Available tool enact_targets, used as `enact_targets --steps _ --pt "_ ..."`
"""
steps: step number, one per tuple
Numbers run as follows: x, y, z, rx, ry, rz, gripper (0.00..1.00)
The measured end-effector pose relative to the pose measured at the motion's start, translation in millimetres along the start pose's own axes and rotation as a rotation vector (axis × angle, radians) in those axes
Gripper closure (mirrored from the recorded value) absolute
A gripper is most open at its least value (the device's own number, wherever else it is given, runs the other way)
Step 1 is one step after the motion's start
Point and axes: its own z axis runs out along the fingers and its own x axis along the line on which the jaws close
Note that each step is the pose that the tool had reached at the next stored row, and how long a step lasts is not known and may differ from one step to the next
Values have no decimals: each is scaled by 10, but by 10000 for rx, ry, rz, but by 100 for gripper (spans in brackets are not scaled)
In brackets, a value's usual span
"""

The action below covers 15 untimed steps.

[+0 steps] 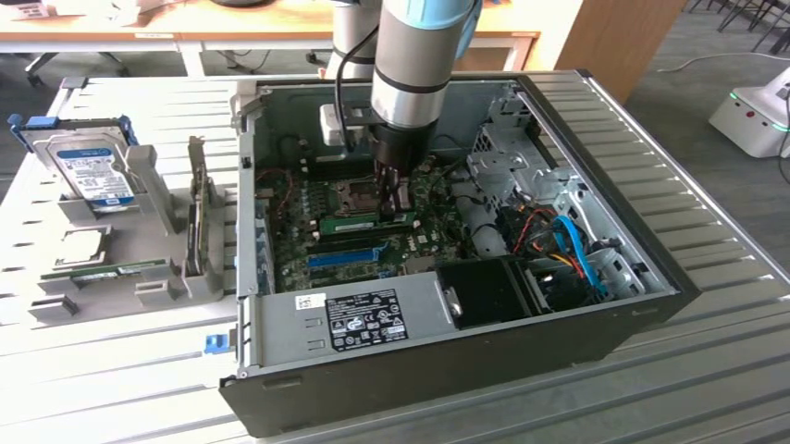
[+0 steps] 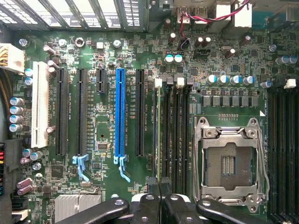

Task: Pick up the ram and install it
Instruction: 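Insert the ram into the slot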

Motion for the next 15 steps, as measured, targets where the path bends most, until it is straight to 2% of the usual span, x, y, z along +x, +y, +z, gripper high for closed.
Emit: enact_targets --steps 15 --pt "1 -1 48 0 1 0 88"
